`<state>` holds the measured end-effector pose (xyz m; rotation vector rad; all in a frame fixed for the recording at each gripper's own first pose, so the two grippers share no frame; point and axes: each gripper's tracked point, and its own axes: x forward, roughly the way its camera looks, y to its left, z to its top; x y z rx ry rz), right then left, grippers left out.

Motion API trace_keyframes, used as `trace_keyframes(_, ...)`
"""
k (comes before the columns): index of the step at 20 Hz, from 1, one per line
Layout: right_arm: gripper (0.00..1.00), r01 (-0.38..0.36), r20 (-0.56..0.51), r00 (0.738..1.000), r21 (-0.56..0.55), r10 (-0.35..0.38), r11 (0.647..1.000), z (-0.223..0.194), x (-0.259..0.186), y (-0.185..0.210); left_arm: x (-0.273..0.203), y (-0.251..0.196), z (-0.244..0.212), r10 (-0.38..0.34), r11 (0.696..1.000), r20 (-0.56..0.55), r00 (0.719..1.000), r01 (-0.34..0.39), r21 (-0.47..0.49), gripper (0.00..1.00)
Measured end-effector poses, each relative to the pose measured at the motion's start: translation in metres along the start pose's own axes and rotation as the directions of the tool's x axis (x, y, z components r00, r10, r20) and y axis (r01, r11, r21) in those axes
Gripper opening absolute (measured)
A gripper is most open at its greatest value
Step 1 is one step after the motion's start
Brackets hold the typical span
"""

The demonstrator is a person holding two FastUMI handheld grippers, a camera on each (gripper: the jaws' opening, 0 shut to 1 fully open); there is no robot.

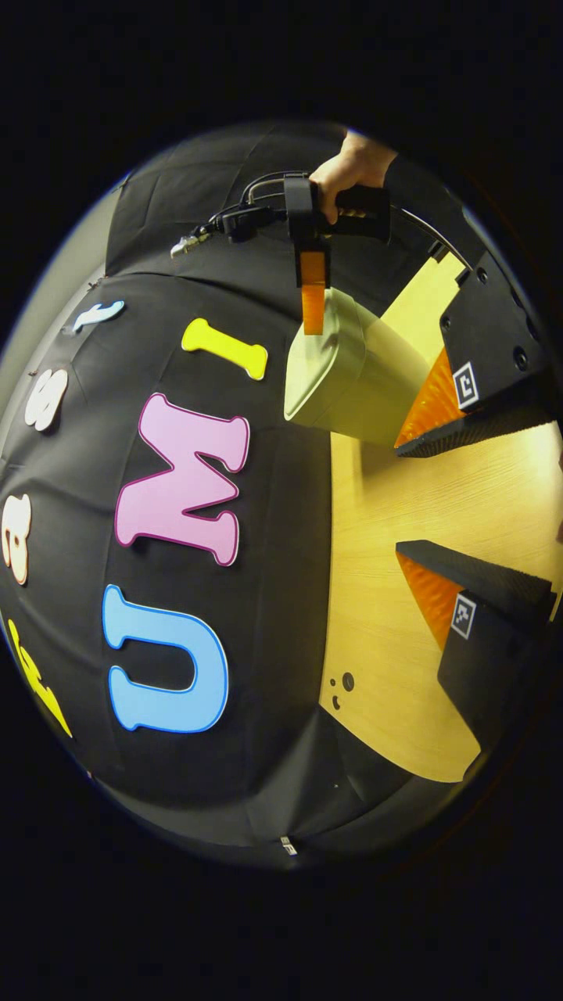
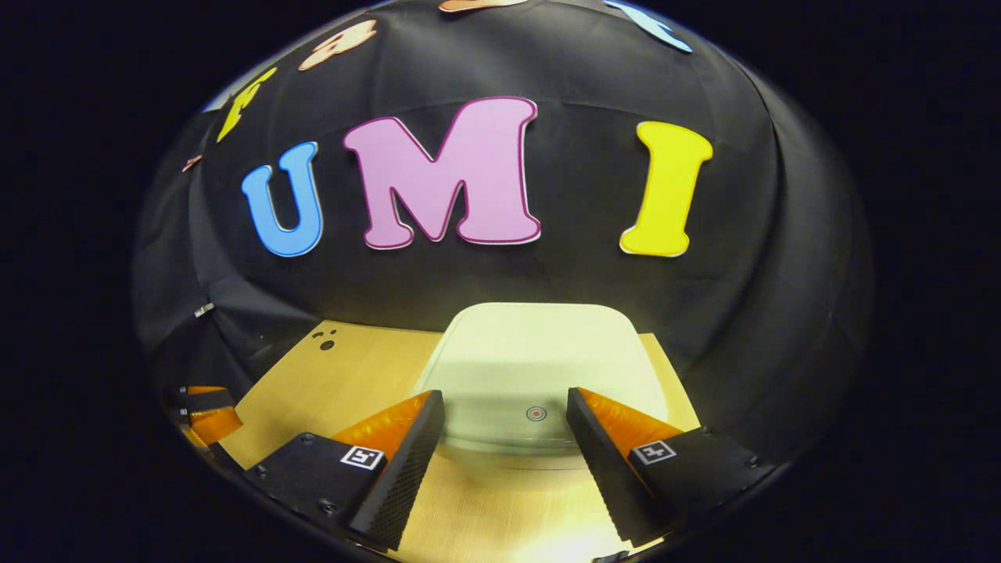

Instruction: Press the lid of the desktop garbage bin to open it, pick up the crumpled paper on the desktop and throw it into the bin, then pick up the pop can on the desktop and drop it into the bin, and finally close the garbage bin lid.

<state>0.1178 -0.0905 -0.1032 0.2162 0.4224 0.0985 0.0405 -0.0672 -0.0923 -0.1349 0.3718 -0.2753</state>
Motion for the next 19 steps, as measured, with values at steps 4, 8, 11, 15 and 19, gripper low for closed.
trace_keyframes(4,0.99,-0.034,0.069,0.997,-0.039,0.037,0.999,0.011,-0.032,0.027,-0.001,-0.004,0.003,-0.011,1.000,0.005,1.000,0.011,0.005,0.71)
trace_keyframes(8,0.99,-0.056,0.105,0.993,-0.022,0.058,0.998,0.012,-0.054,0.048,-0.005,-0.005,0.007,-0.013,1.000,0.016,1.000,0.013,0.006,0.71)
trace_keyframes(11,0.99,-0.056,0.127,0.990,-0.033,0.060,0.998,0.008,-0.065,0.058,-0.011,-0.004,0.012,-0.007,1.000,0.030,1.000,0.007,0.001,0.71)
trace_keyframes(15,0.99,-0.076,0.106,0.991,-0.024,0.078,0.997,-0.014,-0.077,0.074,-0.017,-0.004,0.015,0.004,1.000,0.044,0.999,-0.003,-0.002,0.71)
trace_keyframes(19,0.98,-0.093,0.116,0.988,-0.061,0.100,0.994,-0.023,-0.081,0.085,-0.024,-0.001,0.013,0.036,0.999,0.042,0.998,-0.036,0.008,0.71)
